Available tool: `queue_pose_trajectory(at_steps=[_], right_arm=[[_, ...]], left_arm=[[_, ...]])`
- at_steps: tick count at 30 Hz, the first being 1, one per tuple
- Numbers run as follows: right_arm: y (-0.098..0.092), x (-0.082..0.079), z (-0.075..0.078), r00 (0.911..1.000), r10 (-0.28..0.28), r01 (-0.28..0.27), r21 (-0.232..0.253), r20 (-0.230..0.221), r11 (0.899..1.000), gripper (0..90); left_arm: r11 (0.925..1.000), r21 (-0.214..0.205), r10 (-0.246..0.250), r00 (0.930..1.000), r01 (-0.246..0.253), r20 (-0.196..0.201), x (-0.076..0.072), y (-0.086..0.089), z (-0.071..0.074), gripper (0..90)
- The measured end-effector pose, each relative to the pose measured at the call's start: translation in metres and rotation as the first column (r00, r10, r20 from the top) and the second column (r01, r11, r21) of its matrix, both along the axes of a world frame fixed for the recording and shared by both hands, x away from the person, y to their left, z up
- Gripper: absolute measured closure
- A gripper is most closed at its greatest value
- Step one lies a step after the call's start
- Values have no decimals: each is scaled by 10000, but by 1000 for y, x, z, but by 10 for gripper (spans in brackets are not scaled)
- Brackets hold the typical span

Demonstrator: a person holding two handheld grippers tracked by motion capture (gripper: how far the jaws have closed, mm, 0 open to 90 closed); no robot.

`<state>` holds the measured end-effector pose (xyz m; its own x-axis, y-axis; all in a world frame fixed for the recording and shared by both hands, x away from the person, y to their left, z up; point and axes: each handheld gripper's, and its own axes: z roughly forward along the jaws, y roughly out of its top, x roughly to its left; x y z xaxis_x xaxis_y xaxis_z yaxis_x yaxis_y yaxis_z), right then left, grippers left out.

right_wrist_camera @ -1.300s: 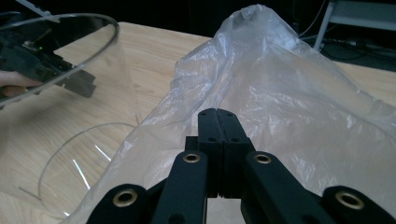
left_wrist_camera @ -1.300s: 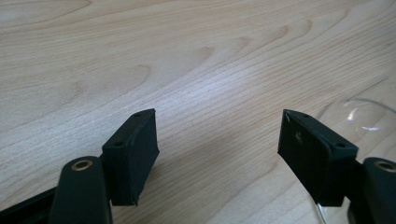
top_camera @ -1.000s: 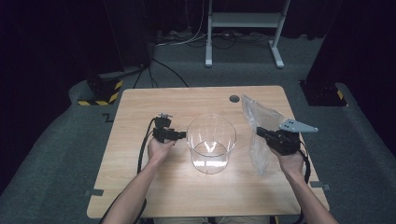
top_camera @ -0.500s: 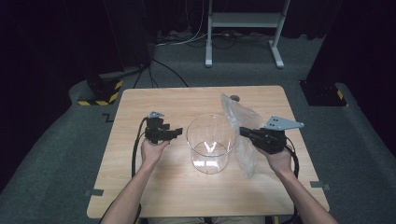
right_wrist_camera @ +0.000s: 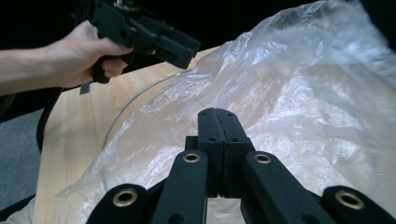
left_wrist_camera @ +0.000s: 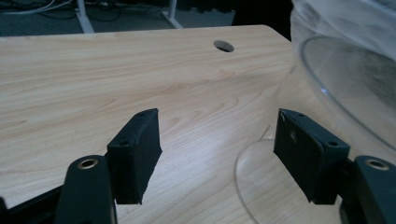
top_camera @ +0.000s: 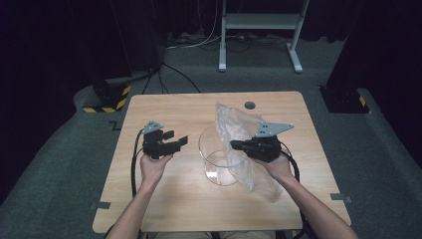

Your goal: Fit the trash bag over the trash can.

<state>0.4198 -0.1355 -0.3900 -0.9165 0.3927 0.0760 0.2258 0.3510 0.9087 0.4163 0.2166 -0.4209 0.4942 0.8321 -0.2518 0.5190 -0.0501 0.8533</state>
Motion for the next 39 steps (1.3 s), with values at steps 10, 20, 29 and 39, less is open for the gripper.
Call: queue_pose_trajectory(at_steps=[10, 20, 29, 39], right_arm=[[18, -1, 0, 9974, 693, -704, -515, -217, 9962, 895], [15, -10, 1, 9963, 749, -786, -922, -430, 9926, 894], [11, -20, 0, 9960, 624, -692, -1122, -634, 9913, 887], [8, -28, 0, 9957, 494, -588, -1227, -786, 9907, 789]], left_arm=[[9965, -12, -837, 9949, 839, 558, -12, -19, 23, 317], [9862, -92, -1634, 9810, 1653, 1043, -7, -47, 42, 292], [9826, -2, -1850, 9799, 1856, 744, 12, -70, 45, 199], [9788, 1037, -1757, 9843, 1768, -195, 29, -88, 33, 193]])
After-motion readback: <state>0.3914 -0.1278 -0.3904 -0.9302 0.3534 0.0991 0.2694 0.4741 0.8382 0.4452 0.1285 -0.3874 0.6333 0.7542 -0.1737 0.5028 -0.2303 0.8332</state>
